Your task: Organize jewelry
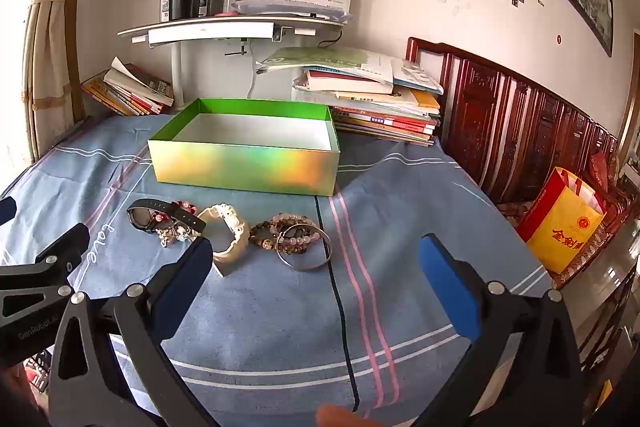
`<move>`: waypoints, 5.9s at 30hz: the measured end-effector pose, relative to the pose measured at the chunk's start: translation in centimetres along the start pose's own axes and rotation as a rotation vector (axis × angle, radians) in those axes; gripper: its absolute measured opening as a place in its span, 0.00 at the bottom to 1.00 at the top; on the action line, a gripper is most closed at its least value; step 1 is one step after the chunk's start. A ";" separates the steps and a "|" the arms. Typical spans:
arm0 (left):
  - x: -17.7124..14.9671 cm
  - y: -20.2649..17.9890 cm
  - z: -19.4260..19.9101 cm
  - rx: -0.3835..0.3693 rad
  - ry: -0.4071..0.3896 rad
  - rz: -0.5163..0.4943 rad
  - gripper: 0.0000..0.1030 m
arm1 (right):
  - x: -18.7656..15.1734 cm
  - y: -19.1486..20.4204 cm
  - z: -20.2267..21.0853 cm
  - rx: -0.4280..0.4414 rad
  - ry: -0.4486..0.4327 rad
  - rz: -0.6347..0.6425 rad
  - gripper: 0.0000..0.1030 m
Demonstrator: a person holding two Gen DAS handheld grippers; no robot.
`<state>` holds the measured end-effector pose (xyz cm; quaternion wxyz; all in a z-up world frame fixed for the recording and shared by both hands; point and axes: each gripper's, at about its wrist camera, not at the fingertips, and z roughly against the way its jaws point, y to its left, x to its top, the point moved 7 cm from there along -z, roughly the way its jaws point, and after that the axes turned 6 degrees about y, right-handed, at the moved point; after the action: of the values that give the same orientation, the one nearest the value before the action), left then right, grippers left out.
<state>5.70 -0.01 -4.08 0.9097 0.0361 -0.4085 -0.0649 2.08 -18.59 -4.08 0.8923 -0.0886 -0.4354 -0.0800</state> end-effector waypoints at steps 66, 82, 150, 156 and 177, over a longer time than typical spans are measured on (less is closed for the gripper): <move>-0.6 -0.1 -0.2 0.001 0.006 -0.002 0.97 | -0.1 0.1 -0.1 0.004 0.009 -0.006 0.98; -0.8 -0.2 -0.4 0.002 0.007 -0.002 0.97 | 0.0 -0.2 0.1 0.002 0.006 -0.009 0.98; 3.9 2.8 -11.4 -0.179 0.316 0.111 0.08 | 2.0 2.3 -11.8 0.257 0.347 0.092 0.20; 9.9 2.1 -8.8 -0.194 0.177 0.097 0.08 | 8.0 0.8 -9.8 0.269 0.220 0.037 0.20; 15.8 -2.7 -16.7 -0.110 0.111 0.051 0.50 | 12.7 -0.9 -17.1 0.178 0.205 -0.036 0.49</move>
<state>28.32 -4.82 -3.77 0.9330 -0.0210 -0.3540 -0.0619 22.64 -24.22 -4.30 0.9349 0.0073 -0.3488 -0.0656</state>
